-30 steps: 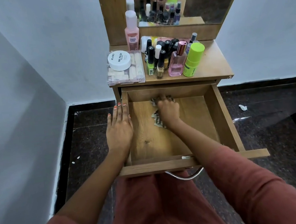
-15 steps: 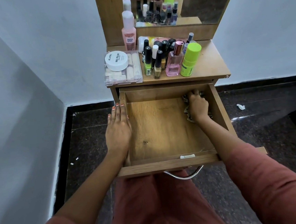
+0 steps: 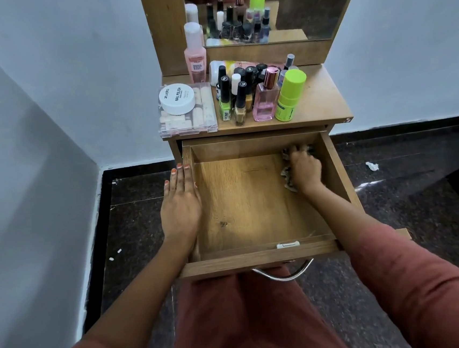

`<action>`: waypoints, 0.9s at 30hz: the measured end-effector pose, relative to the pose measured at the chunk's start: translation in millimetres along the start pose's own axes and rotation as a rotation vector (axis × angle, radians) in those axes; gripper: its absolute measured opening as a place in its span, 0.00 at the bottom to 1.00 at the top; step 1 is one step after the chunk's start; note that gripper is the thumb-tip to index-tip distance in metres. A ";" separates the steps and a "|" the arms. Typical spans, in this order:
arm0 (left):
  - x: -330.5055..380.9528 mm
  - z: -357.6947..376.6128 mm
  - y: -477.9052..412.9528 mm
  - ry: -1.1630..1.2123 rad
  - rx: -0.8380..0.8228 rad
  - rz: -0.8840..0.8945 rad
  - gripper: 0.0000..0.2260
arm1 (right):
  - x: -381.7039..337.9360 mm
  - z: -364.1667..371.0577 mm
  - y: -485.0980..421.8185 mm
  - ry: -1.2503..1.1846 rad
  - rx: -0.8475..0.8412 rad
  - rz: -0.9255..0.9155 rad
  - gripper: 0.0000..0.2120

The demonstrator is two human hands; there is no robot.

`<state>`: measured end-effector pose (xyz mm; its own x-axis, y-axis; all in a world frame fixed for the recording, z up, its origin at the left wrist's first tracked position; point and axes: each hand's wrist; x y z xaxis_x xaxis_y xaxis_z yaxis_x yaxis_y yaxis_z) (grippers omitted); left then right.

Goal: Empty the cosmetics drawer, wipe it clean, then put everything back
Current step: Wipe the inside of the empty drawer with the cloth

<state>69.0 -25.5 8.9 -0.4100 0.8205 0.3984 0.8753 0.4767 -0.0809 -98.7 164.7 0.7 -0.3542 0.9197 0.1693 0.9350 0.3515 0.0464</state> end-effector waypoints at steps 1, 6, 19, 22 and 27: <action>-0.2 0.0 -0.1 -0.001 -0.003 0.001 0.20 | 3.5 2.0 -1.1 -0.022 0.011 0.017 0.16; -1.8 1.7 -1.0 0.008 -0.013 -0.003 0.21 | 6.8 5.6 -4.4 -0.179 -0.009 0.027 0.17; 0.6 1.1 0.7 0.007 0.006 -0.002 0.20 | 7.3 -0.4 3.9 -0.427 -0.080 -0.161 0.15; 1.0 0.4 0.8 0.002 0.009 0.001 0.20 | 8.4 1.9 0.2 -0.363 -0.070 -0.060 0.17; 0.6 0.1 0.4 -0.003 0.001 0.002 0.21 | 15.5 -2.2 -2.7 -0.204 -0.102 0.031 0.22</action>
<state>69.0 -24.8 9.1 -0.4094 0.8221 0.3956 0.8758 0.4756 -0.0819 -106.7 177.6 5.3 -0.3112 0.9499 -0.0302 0.9389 0.3122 0.1451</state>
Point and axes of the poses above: each hand's wrist, its own y-axis away from the middle knuckle, its own z-axis out of the palm, x = y × z, and after that the axes turned 5 degrees about y, right-handed
